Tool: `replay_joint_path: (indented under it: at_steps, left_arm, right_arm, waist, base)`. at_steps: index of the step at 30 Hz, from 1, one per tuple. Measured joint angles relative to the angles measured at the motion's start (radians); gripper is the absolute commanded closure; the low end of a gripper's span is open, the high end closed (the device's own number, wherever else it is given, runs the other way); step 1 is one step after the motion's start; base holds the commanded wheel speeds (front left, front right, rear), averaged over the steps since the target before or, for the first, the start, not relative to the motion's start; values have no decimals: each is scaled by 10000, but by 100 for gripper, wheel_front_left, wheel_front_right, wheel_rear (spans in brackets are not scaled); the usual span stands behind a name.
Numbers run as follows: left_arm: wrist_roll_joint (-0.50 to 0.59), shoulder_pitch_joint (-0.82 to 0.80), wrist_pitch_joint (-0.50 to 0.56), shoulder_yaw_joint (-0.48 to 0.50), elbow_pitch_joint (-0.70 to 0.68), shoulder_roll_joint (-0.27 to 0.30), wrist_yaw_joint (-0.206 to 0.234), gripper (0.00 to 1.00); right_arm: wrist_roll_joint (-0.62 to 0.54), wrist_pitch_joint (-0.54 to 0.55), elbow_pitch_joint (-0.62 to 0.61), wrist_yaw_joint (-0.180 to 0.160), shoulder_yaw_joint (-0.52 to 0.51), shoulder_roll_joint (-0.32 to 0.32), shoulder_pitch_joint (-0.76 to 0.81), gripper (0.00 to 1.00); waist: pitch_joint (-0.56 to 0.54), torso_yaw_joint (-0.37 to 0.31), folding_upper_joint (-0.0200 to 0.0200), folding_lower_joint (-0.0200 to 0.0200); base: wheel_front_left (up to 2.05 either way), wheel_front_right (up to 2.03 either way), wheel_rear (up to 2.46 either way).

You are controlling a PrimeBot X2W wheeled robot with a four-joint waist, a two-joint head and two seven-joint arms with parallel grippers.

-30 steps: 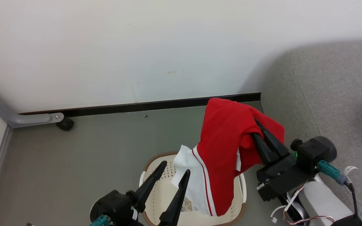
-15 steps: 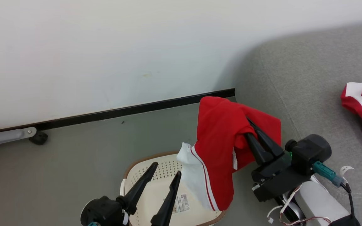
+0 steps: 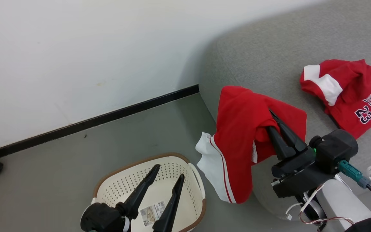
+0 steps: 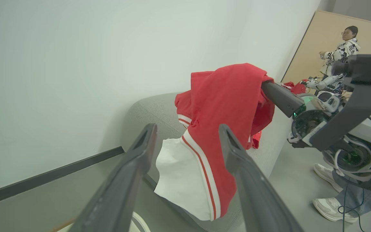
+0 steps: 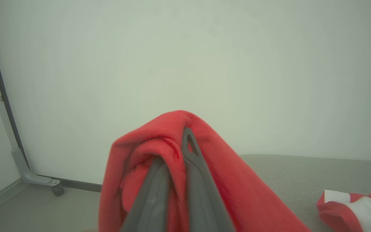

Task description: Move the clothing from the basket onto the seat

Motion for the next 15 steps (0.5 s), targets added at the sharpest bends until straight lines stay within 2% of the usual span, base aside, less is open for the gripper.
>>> replay_joint_path:
  at_steps: [15]
  left_arm:
    - [23, -13, -249, -36, -23, 58, -169, 0]
  right_arm:
    - [-50, 0, -410, -134, -825, -378, 15, 100]
  waist:
    - [286, -1470, 0, 1]
  base:
    - [0, 0, 0]
